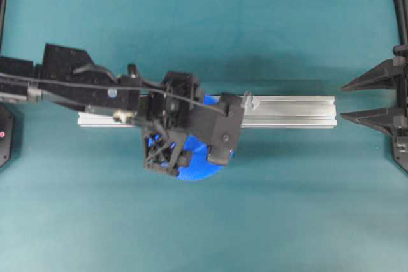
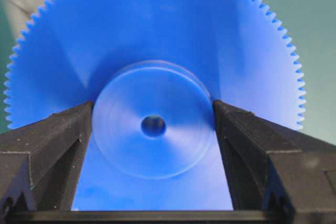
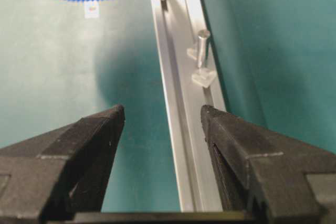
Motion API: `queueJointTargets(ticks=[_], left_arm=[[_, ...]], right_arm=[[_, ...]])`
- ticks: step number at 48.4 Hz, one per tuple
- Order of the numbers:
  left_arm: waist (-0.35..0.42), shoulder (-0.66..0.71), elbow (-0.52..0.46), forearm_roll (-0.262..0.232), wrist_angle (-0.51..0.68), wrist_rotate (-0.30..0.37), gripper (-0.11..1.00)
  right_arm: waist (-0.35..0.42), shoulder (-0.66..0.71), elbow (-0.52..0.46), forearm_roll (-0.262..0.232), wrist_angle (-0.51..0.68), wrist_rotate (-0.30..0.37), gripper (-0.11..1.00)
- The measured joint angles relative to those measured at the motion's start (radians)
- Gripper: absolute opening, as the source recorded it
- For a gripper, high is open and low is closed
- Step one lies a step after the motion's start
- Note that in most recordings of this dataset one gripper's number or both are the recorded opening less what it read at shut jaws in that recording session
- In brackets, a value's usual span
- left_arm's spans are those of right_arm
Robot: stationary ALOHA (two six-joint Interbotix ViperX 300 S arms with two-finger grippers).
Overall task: Insert the large gear onto the shaft.
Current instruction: 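Lift the blue gear with the left gripper toward the left shaft, then align the gear's center hole with the left shaft tip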
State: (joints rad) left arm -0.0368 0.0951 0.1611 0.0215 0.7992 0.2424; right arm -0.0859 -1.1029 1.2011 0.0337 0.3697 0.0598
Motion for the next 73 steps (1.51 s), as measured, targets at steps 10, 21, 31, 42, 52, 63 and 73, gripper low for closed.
queueJointTargets(ticks=[10,21,31,42,52,63,73], left_arm=[[0.035,0.012,-0.078,0.002,0.043,0.067,0.79],[0.061,0.063,-0.135,0.002,0.048,0.140,0.79],[0.080,0.117,-0.176,0.002,0.012,0.189,0.79],[0.100,0.170,-0.224,0.002,-0.005,0.196,0.79],[0.120,0.216,-0.249,0.002,-0.077,0.204,0.79],[0.127,0.264,-0.268,0.002,-0.101,0.204,0.79],[0.127,0.276,-0.275,0.002,-0.101,0.198,0.79]], right_arm=[[0.000,-0.012,0.008,0.000,0.000,0.002,0.69],[-0.002,-0.020,0.008,0.000,-0.002,0.000,0.69],[0.000,-0.020,0.009,0.000,-0.003,0.002,0.69],[0.000,-0.020,0.009,0.000,-0.005,0.002,0.69],[0.000,-0.029,0.009,0.000,-0.005,0.000,0.69],[-0.002,-0.041,0.008,0.000,-0.005,0.002,0.69],[-0.002,-0.048,0.014,0.000,-0.003,0.002,0.69]])
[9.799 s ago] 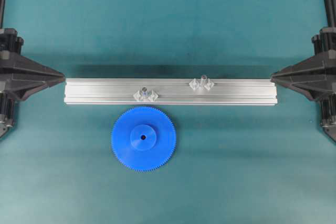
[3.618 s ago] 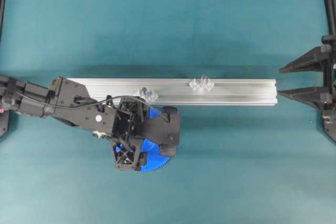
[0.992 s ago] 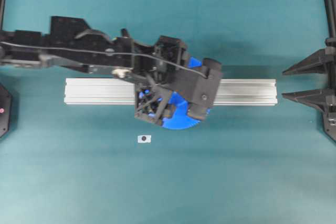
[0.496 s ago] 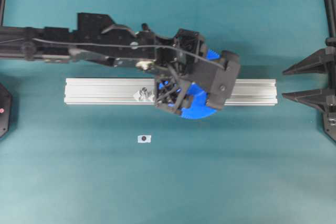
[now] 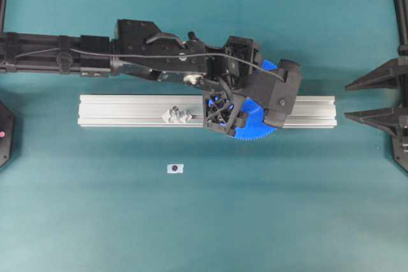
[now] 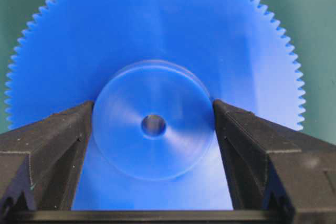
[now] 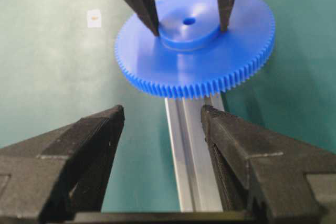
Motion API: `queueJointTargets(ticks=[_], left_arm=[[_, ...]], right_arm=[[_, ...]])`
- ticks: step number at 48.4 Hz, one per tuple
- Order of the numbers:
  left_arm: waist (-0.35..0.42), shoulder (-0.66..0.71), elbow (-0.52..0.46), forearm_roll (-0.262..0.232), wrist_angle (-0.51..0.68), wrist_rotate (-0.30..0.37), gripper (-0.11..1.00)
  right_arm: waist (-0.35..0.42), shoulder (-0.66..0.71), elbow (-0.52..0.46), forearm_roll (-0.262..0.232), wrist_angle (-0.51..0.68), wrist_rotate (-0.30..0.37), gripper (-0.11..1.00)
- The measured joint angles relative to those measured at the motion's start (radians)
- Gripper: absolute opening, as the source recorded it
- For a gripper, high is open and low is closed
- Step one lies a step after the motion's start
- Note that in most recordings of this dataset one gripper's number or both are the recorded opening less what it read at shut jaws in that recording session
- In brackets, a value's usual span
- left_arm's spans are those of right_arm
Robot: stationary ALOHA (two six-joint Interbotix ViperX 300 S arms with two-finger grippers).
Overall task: Insert the large gear onto the shaft.
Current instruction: 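Align the gear's center hole with the left shaft tip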
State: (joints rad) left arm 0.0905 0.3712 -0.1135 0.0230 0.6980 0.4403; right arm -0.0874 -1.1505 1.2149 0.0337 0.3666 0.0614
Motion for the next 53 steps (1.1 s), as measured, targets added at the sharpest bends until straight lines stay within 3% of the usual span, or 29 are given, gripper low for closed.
queueJointTargets(ticks=[21,53], left_arm=[[0.014,0.044,-0.052,-0.002,-0.003,0.000,0.79],[0.040,0.049,-0.057,-0.002,0.051,0.003,0.79]], right_arm=[[-0.003,0.000,0.000,0.000,-0.002,0.000,0.69],[-0.003,-0.008,0.006,0.000,0.002,-0.002,0.69]])
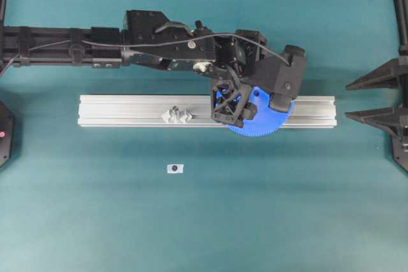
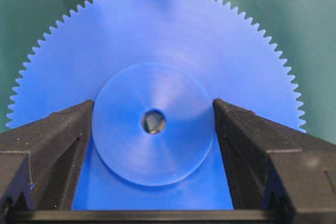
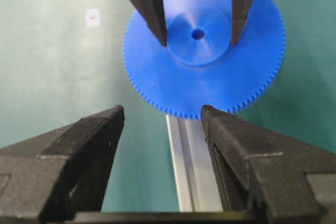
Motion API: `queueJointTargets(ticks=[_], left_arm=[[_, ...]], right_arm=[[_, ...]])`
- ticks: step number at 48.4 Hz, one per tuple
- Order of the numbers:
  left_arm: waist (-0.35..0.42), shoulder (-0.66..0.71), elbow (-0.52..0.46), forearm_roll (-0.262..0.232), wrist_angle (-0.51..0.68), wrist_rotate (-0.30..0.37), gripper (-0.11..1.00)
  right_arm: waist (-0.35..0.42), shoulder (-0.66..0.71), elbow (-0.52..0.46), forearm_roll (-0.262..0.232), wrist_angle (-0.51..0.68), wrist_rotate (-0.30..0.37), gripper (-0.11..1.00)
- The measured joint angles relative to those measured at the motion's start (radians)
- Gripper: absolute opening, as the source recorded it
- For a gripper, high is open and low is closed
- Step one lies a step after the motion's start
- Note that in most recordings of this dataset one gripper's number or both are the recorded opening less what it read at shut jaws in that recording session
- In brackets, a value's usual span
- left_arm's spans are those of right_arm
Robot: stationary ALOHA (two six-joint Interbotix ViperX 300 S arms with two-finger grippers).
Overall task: Insert the large gear onto the shaft.
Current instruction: 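Align the gear's center hole with the left shaft tip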
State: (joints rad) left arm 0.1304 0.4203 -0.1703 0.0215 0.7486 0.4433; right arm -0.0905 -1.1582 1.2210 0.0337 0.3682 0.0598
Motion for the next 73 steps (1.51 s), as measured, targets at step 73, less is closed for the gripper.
queueJointTargets(ticks=[73], left_arm=[[0.006,-0.017,0.031,0.000,0.035,-0.009,0.78]], right_arm=[[-0.002,-0.002,0.002,0.000,-0.002,0.011,0.69]])
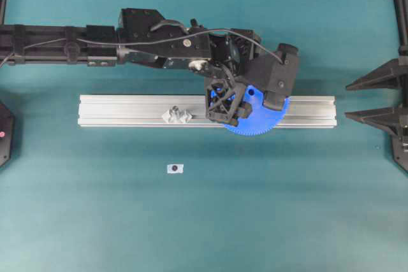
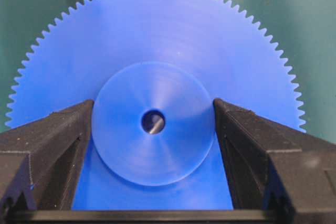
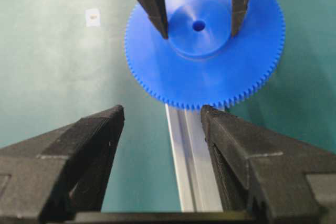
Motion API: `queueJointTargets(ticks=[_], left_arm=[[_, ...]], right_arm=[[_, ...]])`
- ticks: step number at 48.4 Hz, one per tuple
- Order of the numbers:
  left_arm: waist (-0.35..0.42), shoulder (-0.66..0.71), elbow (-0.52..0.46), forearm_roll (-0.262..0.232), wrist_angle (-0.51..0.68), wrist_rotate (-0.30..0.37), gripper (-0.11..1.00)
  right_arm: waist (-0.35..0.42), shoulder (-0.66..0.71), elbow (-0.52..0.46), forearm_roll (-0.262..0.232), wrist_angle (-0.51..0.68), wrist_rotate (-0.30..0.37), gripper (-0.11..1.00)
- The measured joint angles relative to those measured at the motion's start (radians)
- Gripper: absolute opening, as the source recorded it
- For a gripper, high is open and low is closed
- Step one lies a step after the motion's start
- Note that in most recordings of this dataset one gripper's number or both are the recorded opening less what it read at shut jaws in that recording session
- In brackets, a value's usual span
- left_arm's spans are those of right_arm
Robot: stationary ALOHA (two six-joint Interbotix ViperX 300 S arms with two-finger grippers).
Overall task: Insert the large gear onto the shaft.
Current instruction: 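Align the gear's center hole with the left shaft tip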
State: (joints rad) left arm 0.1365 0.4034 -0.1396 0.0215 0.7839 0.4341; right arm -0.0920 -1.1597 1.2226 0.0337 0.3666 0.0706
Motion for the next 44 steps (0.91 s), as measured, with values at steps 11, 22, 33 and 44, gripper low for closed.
queueJointTargets(ticks=[11,22,33,44], left_arm=[[0.000,0.000,0.006,0.000,-0.002,-0.003,0.87],[0.000,-0.005,0.015,0.000,0.009,-0.008,0.86],[0.008,-0.015,0.026,-0.002,0.020,-0.009,0.86],[0.009,-0.018,0.031,0.000,0.029,-0.006,0.86]], right_arm=[[0.000,0.000,0.000,0.000,0.000,0.000,0.69],[0.000,0.000,0.000,0.000,0.000,0.000,0.69],[0.000,0.000,0.000,0.000,0.000,0.000,0.69],[0.000,0.000,0.000,0.000,0.000,0.000,0.69]])
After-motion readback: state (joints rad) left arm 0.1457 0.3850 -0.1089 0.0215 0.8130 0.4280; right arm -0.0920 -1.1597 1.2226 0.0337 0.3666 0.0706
